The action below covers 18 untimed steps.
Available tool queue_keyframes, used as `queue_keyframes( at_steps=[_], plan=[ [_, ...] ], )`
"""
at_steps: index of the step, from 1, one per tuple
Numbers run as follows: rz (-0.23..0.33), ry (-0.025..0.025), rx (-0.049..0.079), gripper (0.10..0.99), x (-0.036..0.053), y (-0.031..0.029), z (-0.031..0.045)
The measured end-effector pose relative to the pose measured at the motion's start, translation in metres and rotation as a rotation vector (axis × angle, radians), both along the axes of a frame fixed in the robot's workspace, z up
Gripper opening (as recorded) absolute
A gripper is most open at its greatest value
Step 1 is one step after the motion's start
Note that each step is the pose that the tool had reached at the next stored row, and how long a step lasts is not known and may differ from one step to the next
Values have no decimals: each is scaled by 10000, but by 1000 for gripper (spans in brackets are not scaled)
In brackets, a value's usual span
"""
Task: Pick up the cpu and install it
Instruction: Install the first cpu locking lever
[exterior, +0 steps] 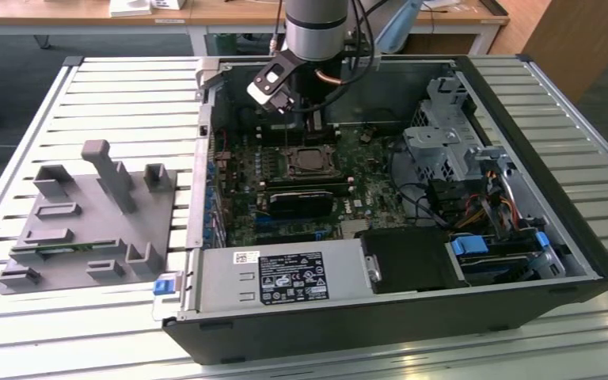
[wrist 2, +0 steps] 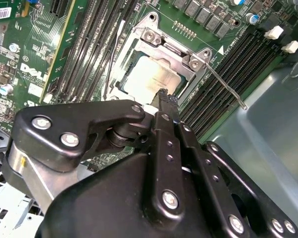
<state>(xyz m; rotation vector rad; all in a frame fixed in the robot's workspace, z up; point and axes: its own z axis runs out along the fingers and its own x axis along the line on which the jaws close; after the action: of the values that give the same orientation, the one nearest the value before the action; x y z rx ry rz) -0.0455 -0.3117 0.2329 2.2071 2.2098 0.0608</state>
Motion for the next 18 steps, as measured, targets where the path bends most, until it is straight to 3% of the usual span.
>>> queue_keyframes(
  at_steps=[18],
  plan=[
    [0,0,-5,106,0,0,70]
  ],
)
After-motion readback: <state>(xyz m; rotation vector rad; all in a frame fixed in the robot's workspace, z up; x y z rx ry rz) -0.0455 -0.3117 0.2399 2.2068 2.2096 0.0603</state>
